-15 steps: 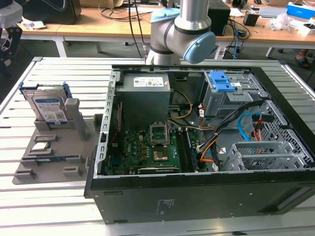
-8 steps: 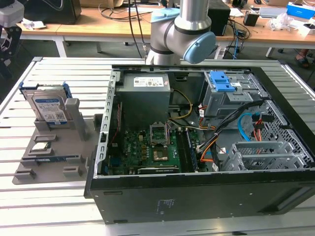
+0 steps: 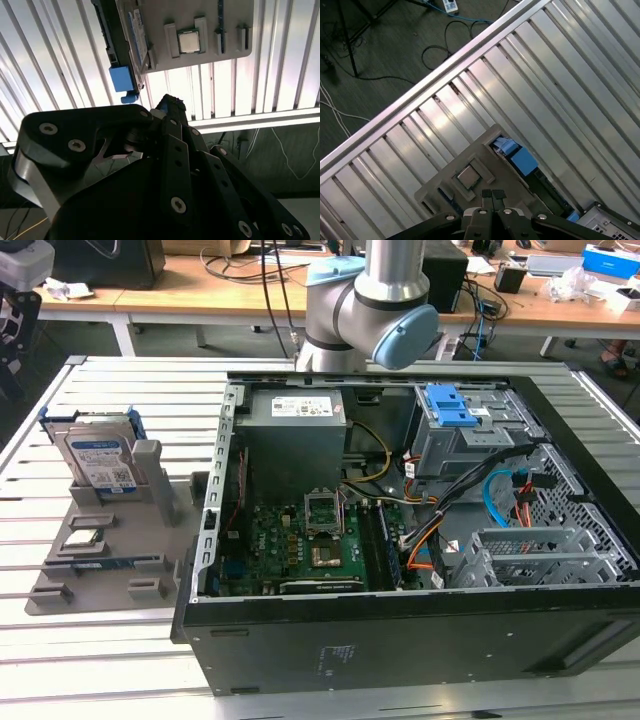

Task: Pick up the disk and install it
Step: 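Pick up the disk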

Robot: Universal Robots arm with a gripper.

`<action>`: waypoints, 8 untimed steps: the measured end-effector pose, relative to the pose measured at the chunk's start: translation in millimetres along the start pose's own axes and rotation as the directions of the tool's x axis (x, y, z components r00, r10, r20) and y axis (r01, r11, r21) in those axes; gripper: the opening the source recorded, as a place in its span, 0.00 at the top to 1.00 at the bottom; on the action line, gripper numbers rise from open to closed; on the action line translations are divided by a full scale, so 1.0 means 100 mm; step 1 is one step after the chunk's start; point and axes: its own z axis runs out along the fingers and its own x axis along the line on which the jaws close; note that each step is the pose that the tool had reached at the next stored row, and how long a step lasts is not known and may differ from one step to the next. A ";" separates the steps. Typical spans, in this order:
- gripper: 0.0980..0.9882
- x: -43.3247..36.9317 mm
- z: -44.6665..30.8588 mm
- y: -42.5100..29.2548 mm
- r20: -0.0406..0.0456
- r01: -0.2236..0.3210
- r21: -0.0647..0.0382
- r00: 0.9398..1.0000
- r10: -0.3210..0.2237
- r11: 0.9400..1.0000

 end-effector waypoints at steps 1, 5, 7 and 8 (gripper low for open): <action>0.99 0.000 0.000 0.000 0.000 0.009 0.000 1.000 -0.009 1.000; 0.99 0.000 0.000 0.000 -0.002 0.042 -0.001 0.999 -0.042 0.999; 0.99 0.000 0.000 0.000 -0.002 0.056 -0.001 0.998 -0.056 0.998; 0.99 0.000 0.000 0.000 -0.003 0.067 -0.002 0.998 -0.067 0.998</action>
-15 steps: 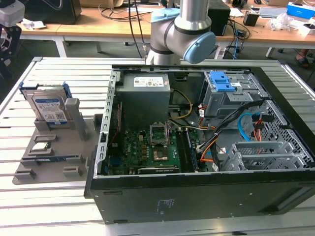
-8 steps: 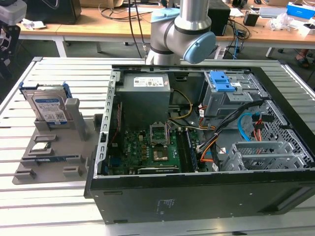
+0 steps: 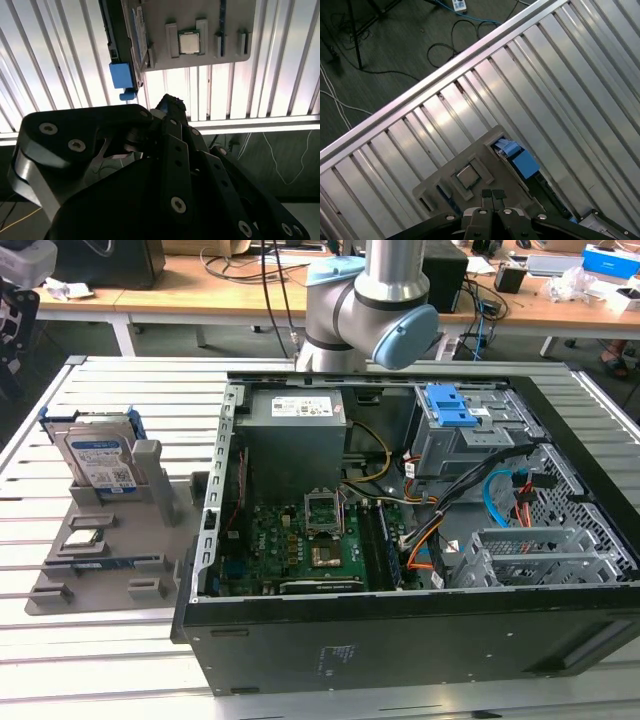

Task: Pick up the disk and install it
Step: 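Pick up the disk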

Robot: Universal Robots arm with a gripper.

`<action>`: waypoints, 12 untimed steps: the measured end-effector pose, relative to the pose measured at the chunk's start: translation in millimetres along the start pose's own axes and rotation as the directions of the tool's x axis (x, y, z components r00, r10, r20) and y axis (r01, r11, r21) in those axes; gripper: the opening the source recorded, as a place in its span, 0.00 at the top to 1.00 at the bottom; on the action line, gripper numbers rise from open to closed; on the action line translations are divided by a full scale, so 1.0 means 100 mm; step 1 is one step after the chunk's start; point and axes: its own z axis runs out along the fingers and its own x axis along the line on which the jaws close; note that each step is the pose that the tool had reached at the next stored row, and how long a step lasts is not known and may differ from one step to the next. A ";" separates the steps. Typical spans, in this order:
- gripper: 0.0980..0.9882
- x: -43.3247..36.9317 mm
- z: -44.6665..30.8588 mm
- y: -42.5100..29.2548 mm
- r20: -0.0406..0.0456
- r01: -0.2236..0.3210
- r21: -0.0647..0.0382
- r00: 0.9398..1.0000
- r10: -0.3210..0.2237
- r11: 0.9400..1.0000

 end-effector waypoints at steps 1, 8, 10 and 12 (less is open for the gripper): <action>0.99 0.000 0.000 0.000 0.000 0.008 0.000 1.000 -0.008 1.000; 0.99 0.000 0.000 0.000 -0.003 0.077 -0.002 0.997 -0.077 0.997; 0.99 0.000 0.000 0.000 -0.004 0.091 -0.002 0.996 -0.091 0.996; 0.99 0.000 0.000 0.000 -0.005 0.105 -0.003 0.994 -0.105 0.994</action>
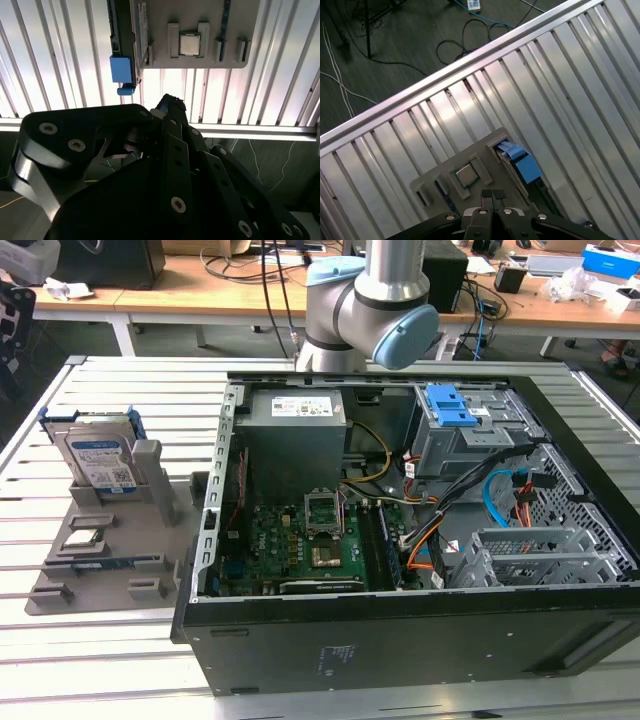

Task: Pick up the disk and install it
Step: 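Pick up the disk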

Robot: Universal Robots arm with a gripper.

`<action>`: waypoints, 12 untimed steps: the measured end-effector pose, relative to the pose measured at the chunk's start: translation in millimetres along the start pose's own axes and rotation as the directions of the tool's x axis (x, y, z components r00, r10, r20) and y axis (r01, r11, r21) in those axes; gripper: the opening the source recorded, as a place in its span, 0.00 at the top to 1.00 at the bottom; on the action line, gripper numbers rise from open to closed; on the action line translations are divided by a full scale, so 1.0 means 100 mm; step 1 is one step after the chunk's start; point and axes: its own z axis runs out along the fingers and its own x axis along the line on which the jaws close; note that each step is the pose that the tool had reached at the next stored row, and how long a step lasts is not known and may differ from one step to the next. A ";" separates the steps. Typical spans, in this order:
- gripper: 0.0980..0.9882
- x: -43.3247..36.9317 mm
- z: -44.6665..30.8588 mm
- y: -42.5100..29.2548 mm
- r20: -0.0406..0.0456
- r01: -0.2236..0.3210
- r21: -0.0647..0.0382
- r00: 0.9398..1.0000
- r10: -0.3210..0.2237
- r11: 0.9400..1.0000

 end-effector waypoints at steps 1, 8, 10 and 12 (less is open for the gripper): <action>0.99 0.000 0.000 0.000 0.000 0.008 0.000 1.000 -0.008 1.000; 0.99 0.000 0.000 0.000 -0.003 0.060 -0.001 0.998 -0.060 0.998; 0.99 0.000 0.000 0.000 -0.003 0.074 -0.002 0.997 -0.074 0.997; 0.99 0.000 0.000 0.000 -0.004 0.101 -0.003 0.995 -0.101 0.995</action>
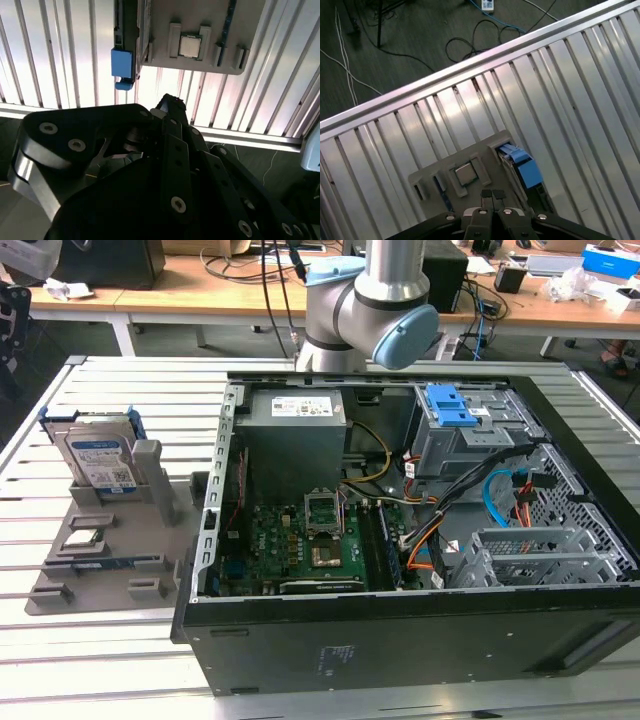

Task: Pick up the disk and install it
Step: 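Pick up the disk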

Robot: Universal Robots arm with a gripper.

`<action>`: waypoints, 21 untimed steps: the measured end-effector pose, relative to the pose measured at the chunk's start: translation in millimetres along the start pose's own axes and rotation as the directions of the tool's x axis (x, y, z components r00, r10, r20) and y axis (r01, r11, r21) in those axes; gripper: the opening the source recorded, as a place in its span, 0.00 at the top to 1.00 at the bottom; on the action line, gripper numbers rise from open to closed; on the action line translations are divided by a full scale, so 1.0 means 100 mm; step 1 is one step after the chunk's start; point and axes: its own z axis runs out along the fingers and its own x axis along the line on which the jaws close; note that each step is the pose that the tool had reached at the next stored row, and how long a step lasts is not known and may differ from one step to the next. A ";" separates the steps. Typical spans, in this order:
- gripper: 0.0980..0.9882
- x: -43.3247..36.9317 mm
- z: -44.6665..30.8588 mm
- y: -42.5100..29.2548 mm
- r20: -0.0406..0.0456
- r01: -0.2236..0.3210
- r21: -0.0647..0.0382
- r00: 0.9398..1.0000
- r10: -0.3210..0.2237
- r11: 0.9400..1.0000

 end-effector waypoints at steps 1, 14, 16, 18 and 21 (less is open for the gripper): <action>0.99 0.000 0.000 0.000 0.000 0.009 0.000 1.000 -0.009 1.000; 0.99 0.000 0.004 0.000 -0.007 0.171 -0.005 0.985 -0.171 0.985; 0.99 0.000 0.005 0.000 -0.009 0.209 -0.006 0.978 -0.209 0.978; 0.99 0.000 0.006 0.000 -0.012 0.279 -0.008 0.960 -0.280 0.960; 0.99 0.000 0.006 0.000 -0.013 0.327 -0.010 0.945 -0.327 0.945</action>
